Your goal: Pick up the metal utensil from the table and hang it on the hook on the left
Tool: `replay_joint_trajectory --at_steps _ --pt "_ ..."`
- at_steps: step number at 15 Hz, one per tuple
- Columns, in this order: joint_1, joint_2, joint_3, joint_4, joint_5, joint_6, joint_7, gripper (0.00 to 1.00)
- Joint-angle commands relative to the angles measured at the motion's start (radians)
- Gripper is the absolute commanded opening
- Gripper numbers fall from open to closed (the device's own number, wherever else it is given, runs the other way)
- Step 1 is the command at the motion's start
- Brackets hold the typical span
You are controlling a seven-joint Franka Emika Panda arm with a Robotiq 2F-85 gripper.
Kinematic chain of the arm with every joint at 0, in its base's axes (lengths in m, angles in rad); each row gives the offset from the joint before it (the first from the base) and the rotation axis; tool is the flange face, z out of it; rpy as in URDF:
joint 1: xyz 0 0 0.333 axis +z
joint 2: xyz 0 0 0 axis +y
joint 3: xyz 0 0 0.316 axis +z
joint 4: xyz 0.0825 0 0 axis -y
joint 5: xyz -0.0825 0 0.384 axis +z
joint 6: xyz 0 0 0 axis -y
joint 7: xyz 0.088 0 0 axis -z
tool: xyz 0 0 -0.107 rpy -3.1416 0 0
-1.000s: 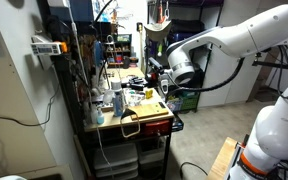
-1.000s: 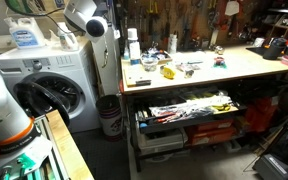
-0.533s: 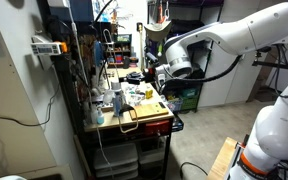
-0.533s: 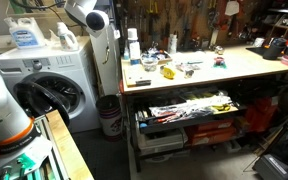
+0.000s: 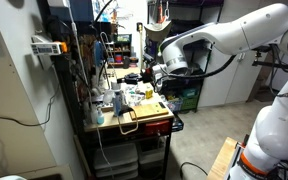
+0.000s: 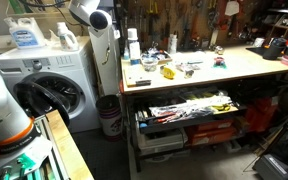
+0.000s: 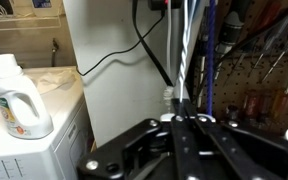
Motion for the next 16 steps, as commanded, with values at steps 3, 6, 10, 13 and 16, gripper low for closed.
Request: replay_joint_trajectory --at_steps 3,6,10,13,16 --pt "0.004 0.037 -0.010 0.016 -0.059 0.005 0.077 0.01" --pt "0.002 0.043 -0.014 0.017 -0.070 0.002 0.098 0.01" --pt "0.002 0.046 -0.018 0.017 -0.078 0.002 0.122 0.01" --pt "0.000 0.044 -0.020 0.014 -0.095 0.004 0.143 0.01" --pt "-0.001 0.045 -0.022 0.011 -0.124 0.005 0.169 0.01"
